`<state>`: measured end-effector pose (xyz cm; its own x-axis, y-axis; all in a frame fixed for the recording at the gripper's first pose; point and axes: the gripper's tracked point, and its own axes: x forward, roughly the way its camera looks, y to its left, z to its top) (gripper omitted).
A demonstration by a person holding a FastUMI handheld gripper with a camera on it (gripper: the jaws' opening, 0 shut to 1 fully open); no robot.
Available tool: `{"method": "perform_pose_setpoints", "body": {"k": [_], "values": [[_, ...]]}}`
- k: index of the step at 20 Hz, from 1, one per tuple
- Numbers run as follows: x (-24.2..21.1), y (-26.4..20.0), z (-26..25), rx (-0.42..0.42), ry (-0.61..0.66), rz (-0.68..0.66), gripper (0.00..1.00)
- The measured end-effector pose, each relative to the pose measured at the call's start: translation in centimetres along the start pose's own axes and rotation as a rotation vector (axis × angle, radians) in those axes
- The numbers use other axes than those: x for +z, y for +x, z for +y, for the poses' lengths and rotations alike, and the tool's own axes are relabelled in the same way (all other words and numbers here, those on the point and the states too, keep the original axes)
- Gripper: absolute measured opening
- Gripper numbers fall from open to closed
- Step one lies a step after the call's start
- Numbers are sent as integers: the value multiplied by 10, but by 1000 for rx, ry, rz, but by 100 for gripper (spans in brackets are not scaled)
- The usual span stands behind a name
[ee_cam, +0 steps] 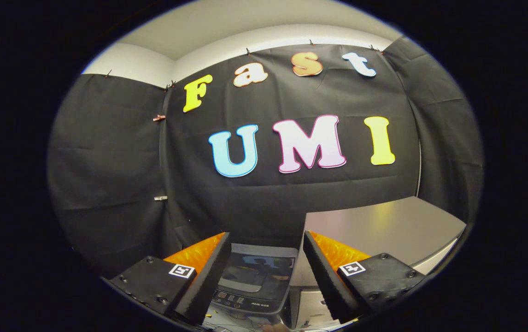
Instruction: Put the clothes into the washing machine and then close the washing machine lid.
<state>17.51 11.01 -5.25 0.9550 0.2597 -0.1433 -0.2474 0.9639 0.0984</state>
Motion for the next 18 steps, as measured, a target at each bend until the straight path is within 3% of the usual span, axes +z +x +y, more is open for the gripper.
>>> {"method": "perform_pose_setpoints", "body": {"k": [10,18], "values": [[38,-112,-80,-183,-16,-159,98],[46,-151,-87,-214,-46,-204,98]]}}
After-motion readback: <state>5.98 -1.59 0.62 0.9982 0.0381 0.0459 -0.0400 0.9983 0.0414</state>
